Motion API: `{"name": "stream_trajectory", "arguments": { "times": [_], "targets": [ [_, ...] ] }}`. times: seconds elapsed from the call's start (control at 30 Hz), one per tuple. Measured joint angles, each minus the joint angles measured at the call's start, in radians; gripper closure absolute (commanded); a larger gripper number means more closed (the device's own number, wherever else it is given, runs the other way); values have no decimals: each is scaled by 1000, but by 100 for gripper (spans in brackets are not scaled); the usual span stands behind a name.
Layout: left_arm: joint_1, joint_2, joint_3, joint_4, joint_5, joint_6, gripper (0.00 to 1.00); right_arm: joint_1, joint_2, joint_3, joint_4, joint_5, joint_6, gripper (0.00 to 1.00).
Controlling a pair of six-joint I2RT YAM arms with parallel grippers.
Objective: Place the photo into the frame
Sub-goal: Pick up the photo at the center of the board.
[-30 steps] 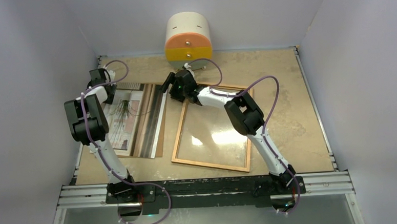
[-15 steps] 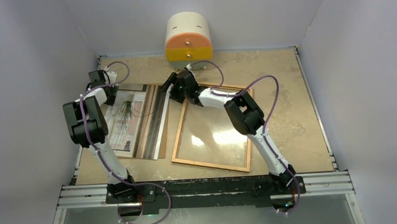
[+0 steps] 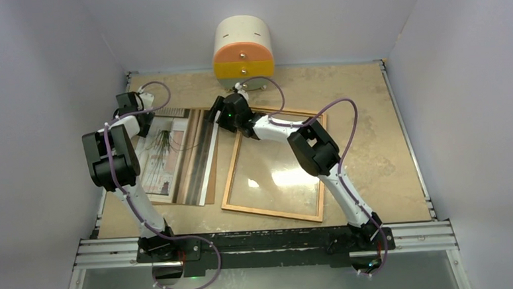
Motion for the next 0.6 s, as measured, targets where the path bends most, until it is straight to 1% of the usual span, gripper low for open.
{"name": "stream_trajectory", "arguments": {
  "times": [0.37, 0.6],
  "targets": [
    [-5, 0, -3, 8, -10, 14, 34, 53, 0, 72, -124, 99, -194, 24],
    [-8, 0, -3, 7, -16, 15, 35, 86, 0, 116, -174, 167, -298, 23]
  ]
}}
